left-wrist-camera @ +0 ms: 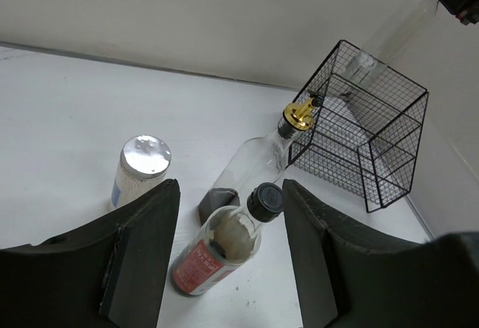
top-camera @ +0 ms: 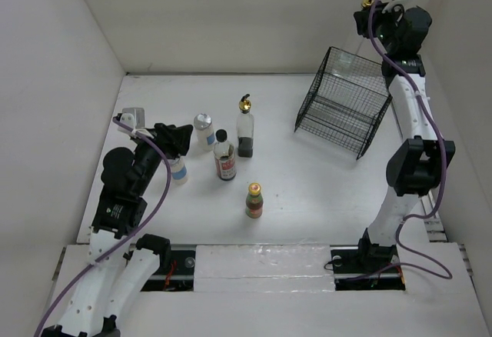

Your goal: Organize the condiment bottles

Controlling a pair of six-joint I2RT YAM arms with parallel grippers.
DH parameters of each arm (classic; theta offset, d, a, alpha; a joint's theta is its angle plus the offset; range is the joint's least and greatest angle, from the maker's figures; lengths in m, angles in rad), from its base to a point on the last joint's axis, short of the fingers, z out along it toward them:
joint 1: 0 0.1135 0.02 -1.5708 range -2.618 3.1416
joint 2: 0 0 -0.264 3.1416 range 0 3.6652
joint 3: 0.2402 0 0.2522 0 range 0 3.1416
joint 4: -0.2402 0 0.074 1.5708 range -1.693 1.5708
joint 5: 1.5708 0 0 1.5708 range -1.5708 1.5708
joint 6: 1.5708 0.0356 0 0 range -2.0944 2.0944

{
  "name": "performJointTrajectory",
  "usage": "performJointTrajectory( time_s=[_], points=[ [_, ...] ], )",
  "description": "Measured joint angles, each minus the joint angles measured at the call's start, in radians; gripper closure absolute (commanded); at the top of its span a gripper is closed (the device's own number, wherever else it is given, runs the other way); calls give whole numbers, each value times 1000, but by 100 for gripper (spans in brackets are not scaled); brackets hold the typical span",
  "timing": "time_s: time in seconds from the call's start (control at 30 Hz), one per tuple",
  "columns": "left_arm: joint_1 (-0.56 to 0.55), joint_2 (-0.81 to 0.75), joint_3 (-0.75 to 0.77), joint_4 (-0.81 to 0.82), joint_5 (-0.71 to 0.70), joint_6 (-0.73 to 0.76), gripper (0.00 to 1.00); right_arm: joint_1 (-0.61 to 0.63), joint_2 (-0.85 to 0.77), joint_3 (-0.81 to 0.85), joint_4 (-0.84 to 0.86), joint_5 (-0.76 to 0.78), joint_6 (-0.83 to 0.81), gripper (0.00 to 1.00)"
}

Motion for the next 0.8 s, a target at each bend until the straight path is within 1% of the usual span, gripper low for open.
performJointTrajectory(
  time_s=[0.27, 0.4, 0.6, 0.8],
  points=[
    [20, 7, 0, 0, 11, 0, 47, -3, 16, -53, 65, 34, 10, 79],
    [20, 7, 0, 0, 14, 0, 47, 1, 13, -105, 142, 44, 29, 79],
    [20, 6, 0, 0, 22, 0, 47, 18, 14, -260, 196, 55, 54, 79],
    [20, 5, 0, 0, 24, 0, 47, 32, 15, -364, 220, 69, 56, 79]
  ],
)
